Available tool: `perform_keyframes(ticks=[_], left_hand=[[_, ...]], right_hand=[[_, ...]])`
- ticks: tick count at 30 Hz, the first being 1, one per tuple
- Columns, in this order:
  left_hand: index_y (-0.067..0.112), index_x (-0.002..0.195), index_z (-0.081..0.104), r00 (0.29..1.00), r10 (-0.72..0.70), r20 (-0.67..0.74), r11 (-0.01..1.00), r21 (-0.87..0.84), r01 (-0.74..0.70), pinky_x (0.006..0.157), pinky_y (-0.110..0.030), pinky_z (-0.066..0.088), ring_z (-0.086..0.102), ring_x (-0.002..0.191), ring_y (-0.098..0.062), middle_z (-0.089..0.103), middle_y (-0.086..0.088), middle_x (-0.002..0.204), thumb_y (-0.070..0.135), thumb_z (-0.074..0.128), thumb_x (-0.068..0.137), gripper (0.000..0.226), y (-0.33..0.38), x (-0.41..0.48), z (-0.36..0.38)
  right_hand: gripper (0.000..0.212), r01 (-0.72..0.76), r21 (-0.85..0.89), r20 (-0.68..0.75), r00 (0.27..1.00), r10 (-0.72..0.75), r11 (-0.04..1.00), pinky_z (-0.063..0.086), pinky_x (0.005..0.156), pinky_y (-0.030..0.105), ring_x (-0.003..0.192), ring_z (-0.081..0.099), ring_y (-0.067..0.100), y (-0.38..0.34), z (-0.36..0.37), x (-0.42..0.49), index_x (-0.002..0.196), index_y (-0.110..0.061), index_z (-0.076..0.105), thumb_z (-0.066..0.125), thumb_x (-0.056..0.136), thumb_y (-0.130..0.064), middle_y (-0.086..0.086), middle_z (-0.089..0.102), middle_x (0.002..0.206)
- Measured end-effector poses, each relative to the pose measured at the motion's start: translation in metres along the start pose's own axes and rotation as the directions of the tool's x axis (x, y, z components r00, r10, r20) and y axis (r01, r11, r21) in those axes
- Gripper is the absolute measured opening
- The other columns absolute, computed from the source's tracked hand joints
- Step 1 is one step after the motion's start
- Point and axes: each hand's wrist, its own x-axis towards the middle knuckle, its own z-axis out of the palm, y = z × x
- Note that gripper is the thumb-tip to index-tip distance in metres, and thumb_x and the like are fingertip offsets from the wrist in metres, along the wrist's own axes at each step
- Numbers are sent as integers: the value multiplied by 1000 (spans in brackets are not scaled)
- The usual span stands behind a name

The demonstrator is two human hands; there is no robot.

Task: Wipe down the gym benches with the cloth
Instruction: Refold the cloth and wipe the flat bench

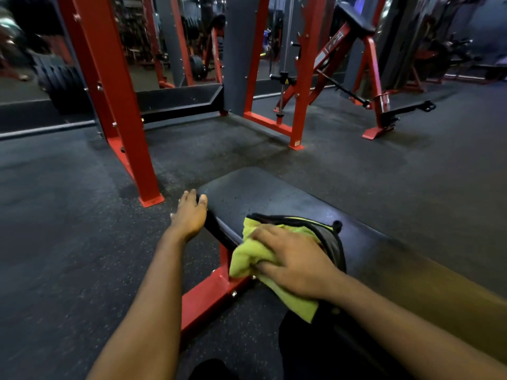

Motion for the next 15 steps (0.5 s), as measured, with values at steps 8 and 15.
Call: perform_keyframes(ticks=[8, 15], left_hand=[[28, 136, 52, 808, 579, 110, 800, -266, -538, 94, -6, 38, 44, 122, 5, 52, 16, 134, 0, 58, 86, 58, 144, -55, -22], [12, 90, 52, 872, 489, 42, 873, -21, -488, 60, -26, 39, 54, 78, -16, 57, -2, 85, 24, 58, 96, 15, 193, -53, -38]], right_hand=[[44, 211, 976, -219, 939, 265, 55, 51, 89, 30, 86, 64, 11, 24, -94, 35, 107, -18, 51, 80, 74, -24, 1, 62, 93], [7, -91, 770, -208, 900, 382, 632, 47, 71, 16, 74, 61, -3, 39, -149, 46, 93, -23, 54, 56, 99, -27, -5, 60, 90]])
